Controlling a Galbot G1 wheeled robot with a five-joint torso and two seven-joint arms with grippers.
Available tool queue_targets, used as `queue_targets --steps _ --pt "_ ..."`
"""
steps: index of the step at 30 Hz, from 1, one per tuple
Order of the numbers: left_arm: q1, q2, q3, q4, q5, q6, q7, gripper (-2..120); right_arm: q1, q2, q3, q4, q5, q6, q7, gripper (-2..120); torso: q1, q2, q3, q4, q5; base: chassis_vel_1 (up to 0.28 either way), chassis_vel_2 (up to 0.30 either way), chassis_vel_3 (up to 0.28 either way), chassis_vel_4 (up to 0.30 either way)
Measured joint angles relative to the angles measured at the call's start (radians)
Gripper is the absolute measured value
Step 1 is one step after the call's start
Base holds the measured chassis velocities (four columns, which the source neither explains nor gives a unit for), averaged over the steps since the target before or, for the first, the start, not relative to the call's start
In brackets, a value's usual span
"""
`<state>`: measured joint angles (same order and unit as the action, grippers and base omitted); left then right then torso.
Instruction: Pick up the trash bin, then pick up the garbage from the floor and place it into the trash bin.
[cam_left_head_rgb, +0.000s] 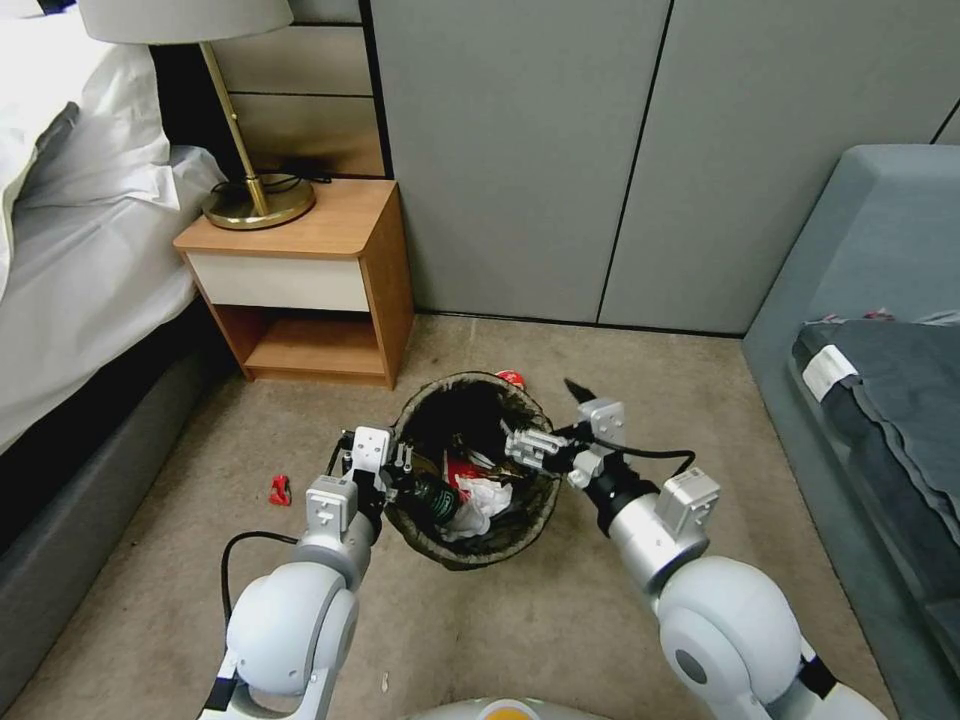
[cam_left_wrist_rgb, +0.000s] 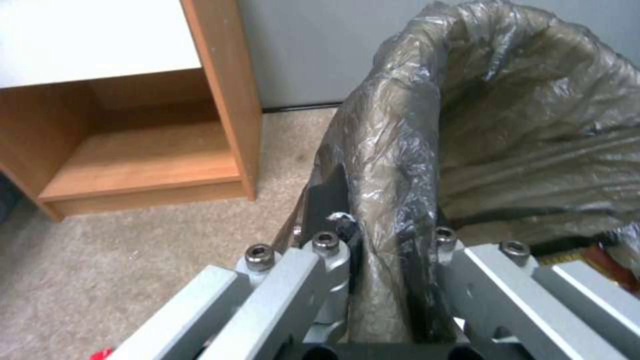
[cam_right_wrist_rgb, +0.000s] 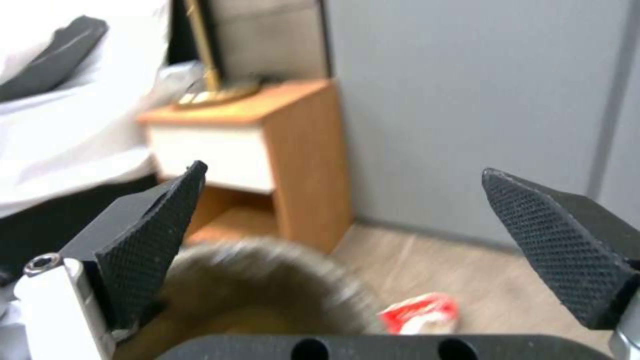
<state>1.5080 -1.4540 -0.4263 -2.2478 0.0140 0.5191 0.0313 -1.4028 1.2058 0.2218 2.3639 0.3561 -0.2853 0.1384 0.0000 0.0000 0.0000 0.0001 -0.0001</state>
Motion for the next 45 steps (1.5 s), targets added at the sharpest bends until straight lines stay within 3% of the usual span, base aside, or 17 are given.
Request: queue_targets --steps 2,4,6,8,16,27,45 --pt "0.006 0.003 -0.004 -0.008 -0.006 0.004 -0.003 5 -0.027 -0.002 0.030 0.013 -0.047 0.039 0.000 100 0.000 0.000 0.000 0.0000 0.0002 0.000 0.000 0.000 0.000" --pt "0.018 0.004 -0.013 -0.011 -0.004 0.001 -0.007 5 -0.100 -0.013 0.101 0.015 -0.167 0.165 0.001 100 0.000 0.000 0.000 -0.0002 0.0001 0.000 0.000 0.000 0.000" --pt "0.022 0.002 -0.015 -0.013 -0.004 0.000 -0.007 5 -0.115 -0.014 0.116 0.011 -0.189 0.192 0.001 100 0.000 0.000 0.000 -0.0003 0.0000 0.000 0.000 0.000 0.000" --pt "0.043 -0.005 -0.024 -0.032 -0.001 0.001 -0.014 5 -0.203 0.001 0.177 -0.030 -0.263 0.323 0.004 100 0.000 0.000 0.000 -0.0001 0.0002 0.000 0.000 0.000 0.000" --pt "0.074 -0.009 -0.038 -0.061 0.007 0.008 -0.004 5 -0.330 0.094 0.256 -0.120 -0.351 0.461 0.024 100 0.000 0.000 0.000 -0.0001 0.0002 0.000 0.000 0.000 0.000" --pt "0.068 -0.013 -0.063 -0.084 0.000 0.039 0.000 5 -0.379 0.092 0.323 -0.147 -0.312 0.496 0.027 100 0.000 0.000 0.000 -0.0002 0.0001 0.000 0.000 0.000 0.000" --pt "0.071 -0.023 -0.077 -0.079 0.018 0.056 0.001 5 -0.347 0.085 0.317 -0.208 -0.263 0.497 0.031 100 0.000 0.000 0.000 0.0000 0.0001 0.057 0.060 0.059 0.055"
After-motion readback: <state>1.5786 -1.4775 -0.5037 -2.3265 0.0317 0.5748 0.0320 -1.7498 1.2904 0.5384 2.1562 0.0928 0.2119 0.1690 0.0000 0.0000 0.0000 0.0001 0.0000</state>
